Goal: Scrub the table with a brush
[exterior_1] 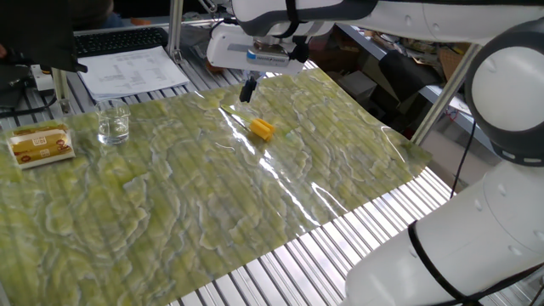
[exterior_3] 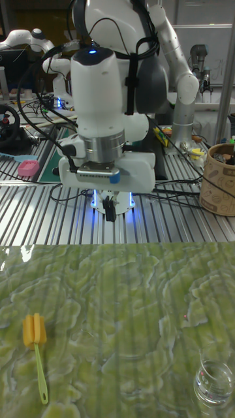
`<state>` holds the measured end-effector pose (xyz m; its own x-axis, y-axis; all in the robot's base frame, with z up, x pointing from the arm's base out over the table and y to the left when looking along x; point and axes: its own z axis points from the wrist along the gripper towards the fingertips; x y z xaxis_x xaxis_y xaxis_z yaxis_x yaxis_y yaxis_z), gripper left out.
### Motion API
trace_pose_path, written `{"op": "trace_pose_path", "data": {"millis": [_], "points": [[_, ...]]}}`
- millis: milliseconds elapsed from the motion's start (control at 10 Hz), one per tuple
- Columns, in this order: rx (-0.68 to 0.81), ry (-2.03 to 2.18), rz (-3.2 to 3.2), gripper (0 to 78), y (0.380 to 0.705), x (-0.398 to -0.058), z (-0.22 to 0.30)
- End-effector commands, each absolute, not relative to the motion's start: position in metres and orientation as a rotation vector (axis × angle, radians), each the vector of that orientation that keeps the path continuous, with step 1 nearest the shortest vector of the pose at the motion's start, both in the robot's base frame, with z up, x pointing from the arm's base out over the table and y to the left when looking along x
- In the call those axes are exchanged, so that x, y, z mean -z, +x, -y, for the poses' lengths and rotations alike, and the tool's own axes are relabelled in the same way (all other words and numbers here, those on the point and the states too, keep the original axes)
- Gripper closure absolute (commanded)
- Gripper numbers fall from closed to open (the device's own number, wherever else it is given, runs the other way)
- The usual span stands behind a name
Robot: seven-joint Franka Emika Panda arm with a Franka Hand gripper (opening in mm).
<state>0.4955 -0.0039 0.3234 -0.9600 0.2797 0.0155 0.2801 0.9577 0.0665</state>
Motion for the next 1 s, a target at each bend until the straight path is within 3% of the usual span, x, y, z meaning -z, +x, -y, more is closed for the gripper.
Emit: {"op": "trace_pose_path", "data": {"millis": [100,1000], "points": [[0.095,-0.442,3.101,77.6,0.501,-0.332,0.007],[0.045,-0.405,3.089,77.6,0.554,-0.334,0.031]]}}
